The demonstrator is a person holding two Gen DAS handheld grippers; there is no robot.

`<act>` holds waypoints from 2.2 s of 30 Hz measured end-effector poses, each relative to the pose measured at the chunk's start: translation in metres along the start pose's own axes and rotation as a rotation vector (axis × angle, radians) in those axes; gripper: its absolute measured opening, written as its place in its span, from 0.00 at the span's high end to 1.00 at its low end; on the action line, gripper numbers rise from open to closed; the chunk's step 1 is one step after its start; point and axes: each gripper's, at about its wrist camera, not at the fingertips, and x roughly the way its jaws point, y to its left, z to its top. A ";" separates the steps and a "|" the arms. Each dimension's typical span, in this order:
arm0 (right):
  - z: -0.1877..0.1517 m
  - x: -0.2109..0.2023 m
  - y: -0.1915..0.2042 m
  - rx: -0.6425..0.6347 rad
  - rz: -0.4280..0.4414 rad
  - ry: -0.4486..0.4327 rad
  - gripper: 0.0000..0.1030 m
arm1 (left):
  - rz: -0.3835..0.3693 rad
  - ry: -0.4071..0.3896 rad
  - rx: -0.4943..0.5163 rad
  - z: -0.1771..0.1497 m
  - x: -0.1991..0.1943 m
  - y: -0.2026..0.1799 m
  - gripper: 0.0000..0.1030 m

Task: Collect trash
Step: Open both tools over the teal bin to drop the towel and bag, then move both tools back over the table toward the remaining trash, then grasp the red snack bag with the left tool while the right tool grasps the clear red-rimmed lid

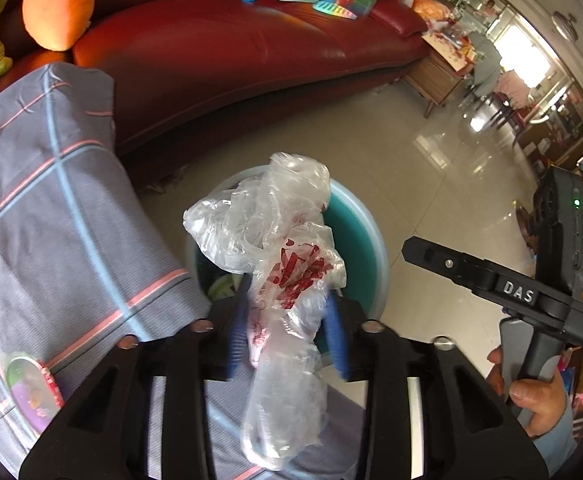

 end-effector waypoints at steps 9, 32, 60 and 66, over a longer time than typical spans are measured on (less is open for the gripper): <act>-0.001 -0.006 0.000 0.012 -0.010 0.000 0.26 | 0.041 -0.044 -0.026 -0.002 -0.010 0.005 0.13; -0.030 -0.021 0.086 -0.144 -0.050 0.040 0.16 | 0.072 -0.078 -0.105 -0.045 -0.069 0.056 0.04; -0.119 0.086 0.294 -0.459 -0.020 0.266 0.16 | 0.284 -0.257 -0.509 -0.174 -0.193 0.284 0.04; -0.124 0.106 0.300 -0.459 -0.068 0.252 0.16 | 0.288 -0.254 -0.586 -0.194 -0.197 0.321 0.04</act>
